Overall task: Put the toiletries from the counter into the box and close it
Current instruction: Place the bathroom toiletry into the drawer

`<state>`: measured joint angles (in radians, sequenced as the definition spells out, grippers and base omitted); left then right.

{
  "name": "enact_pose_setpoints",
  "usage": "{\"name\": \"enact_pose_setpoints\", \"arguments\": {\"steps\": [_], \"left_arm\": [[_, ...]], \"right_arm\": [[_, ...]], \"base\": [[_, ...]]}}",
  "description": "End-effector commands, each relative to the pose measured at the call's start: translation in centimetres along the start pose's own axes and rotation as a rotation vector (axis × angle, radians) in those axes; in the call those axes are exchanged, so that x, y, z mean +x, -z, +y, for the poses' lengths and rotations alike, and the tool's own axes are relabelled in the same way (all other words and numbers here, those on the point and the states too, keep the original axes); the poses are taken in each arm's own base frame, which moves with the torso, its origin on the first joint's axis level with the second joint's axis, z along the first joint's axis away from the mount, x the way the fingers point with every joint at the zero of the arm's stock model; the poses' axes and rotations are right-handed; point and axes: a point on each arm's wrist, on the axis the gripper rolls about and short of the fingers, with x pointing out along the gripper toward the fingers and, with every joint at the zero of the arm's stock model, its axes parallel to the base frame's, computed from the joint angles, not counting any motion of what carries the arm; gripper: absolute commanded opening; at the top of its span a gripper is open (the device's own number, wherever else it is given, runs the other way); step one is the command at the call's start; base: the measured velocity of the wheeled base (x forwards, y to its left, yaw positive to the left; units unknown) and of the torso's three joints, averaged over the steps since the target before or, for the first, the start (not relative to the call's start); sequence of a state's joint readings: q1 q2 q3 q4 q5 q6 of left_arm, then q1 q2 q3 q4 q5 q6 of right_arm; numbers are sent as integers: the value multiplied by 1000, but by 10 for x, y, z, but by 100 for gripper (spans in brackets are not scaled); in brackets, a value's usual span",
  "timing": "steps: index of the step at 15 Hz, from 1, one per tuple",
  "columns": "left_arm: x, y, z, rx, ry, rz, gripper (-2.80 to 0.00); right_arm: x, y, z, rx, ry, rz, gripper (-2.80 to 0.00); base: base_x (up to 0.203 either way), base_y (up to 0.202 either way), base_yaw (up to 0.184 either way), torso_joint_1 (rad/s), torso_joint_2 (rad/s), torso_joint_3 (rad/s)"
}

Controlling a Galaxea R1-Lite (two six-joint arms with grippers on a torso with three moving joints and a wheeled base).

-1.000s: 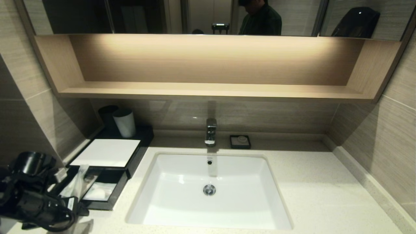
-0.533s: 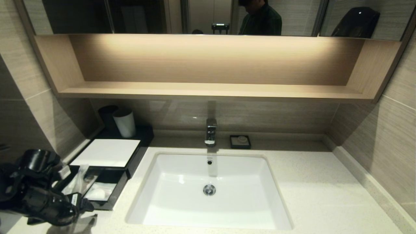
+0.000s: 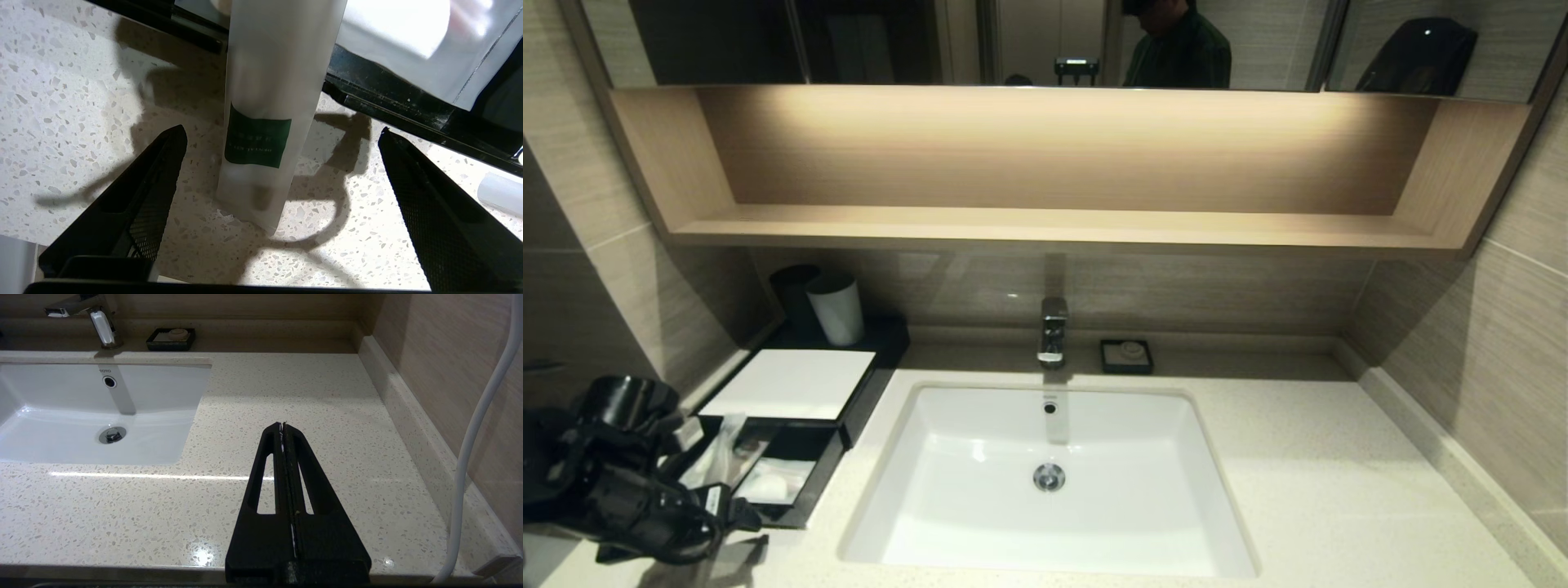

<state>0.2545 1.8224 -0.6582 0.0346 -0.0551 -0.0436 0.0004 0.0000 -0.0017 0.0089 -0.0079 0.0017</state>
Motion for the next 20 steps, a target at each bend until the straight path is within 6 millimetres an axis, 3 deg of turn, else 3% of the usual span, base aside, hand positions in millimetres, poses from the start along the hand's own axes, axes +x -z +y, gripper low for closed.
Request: {"name": "enact_pose_setpoints", "arguments": {"steps": [1, 2, 3, 13, 17, 20], "left_arm": [[3, -2, 0, -1, 0, 5, 0], [4, -3, 0, -1, 0, 5, 0], [5, -4, 0, -2, 0, 7, -280], [9, -10, 10, -37, 0, 6, -280], [-1, -14, 12, -44, -3, -38, -280], [-20, -18, 12, -43, -1, -111, -280]], "right_arm": [[0, 0, 0, 0, -1, 0, -280], [0, 0, 0, 0, -1, 0, -280], [0, 0, 0, 0, -1, 0, -280], [0, 0, 0, 0, 0, 0, -280], [0, 0, 0, 0, -1, 0, -280], [0, 0, 0, 0, 0, 0, -280]], "base": [[0, 0, 0, 0, 0, 0], [0, 0, 0, 0, 0, 0], [0, 0, 0, 0, 0, 0], [0, 0, 0, 0, 0, 0], [0, 0, 0, 0, 0, 0], [0, 0, 0, 0, 0, 0]]}}
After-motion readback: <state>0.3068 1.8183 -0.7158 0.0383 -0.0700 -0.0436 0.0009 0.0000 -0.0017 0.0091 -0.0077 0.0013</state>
